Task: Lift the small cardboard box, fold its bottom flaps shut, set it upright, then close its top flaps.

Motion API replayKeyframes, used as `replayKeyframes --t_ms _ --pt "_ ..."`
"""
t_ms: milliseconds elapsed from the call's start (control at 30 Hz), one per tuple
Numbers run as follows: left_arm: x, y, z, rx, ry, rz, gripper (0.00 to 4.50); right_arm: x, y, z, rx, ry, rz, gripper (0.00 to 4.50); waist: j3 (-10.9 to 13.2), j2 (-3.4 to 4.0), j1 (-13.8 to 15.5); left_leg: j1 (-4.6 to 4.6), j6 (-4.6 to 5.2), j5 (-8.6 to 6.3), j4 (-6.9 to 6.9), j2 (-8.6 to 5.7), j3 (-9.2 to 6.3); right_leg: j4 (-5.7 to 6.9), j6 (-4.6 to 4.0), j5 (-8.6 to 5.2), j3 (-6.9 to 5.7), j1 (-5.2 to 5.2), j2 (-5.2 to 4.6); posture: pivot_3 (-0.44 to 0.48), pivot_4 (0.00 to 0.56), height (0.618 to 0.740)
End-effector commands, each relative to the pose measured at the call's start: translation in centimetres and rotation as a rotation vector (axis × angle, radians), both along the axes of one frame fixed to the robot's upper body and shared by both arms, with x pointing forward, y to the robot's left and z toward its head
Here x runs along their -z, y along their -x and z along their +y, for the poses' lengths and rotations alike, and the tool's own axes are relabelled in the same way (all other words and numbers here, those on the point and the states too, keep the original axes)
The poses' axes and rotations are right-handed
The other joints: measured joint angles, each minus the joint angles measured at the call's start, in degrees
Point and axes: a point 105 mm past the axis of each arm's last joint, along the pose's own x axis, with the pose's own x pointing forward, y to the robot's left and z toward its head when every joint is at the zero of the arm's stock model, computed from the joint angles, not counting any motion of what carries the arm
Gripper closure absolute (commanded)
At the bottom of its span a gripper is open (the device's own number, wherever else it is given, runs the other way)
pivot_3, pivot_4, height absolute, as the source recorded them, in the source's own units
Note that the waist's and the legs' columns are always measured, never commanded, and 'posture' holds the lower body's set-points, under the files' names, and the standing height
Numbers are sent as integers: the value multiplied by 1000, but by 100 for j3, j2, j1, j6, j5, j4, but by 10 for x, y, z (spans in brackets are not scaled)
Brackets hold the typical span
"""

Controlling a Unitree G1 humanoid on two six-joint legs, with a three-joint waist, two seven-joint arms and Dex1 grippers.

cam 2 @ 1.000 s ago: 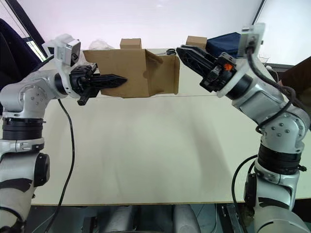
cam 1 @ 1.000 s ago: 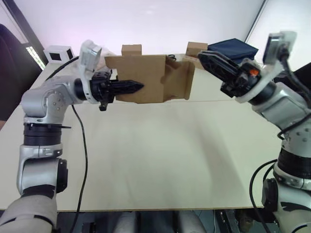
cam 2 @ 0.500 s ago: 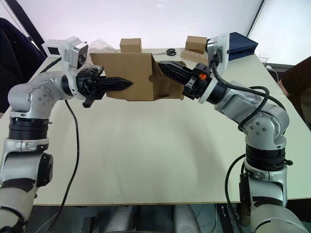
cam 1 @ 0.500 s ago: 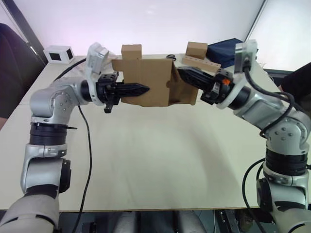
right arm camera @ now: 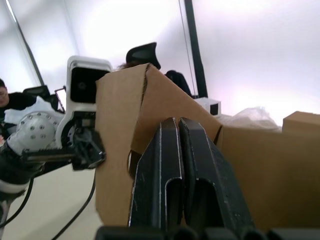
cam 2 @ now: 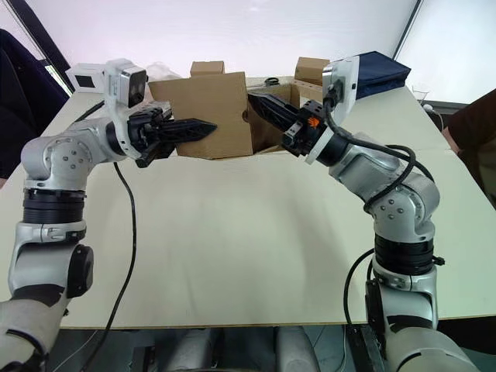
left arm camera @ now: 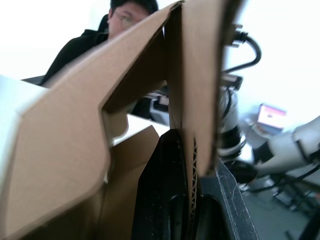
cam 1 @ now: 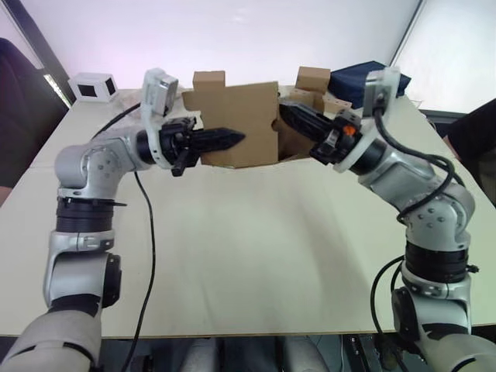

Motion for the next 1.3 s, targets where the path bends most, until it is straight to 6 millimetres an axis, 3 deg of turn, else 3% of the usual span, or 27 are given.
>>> replayKeyframes --t_ms 33,333,633,867,1000,1133,1300 --pt "-13 12 -3 46 18 -49 4500 -6 7 5 -5 4 -56 4443 0 0 -1 0 0 0 0 0 0 0 0 0 0 0 0 0 150 740" --pt "-7 7 -2 5 -21 -71 4500 -5 21 4 -72 0 -49 4443 0 0 2 0 0 0 0 0 0 0 0 0 0 -1 0 0 150 740" --pt "-8 0 4 -24 -38 -103 4500 -13 42 -22 -141 19 -22 4443 0 0 12 0 1 0 -1 0 0 -2 0 0 0 2 -1 0 150 740" --pt "-13 0 7 -21 -40 -120 4500 22 51 -50 -128 117 143 4443 0 -1 20 -2 35 -20 2 -1 1 -7 0 0 0 5 -1 0 150 740" --pt "-19 0 8 -14 -39 -132 4500 50 58 -45 -135 198 211 4443 0 -1 11 -2 51 -28 3 0 0 -7 0 0 -1 5 2 0 150 740" --pt "-20 1 7 -5 -42 -135 4500 54 50 -42 -84 191 188 4443 0 0 3 1 51 -29 4 1 4 -4 0 0 3 3 2 0 150 740" --pt "-18 5 5 16 -50 -132 4500 42 44 -38 -63 135 134 4443 0 0 20 -1 50 -28 5 0 4 -6 0 0 2 4 0 0 150 740"
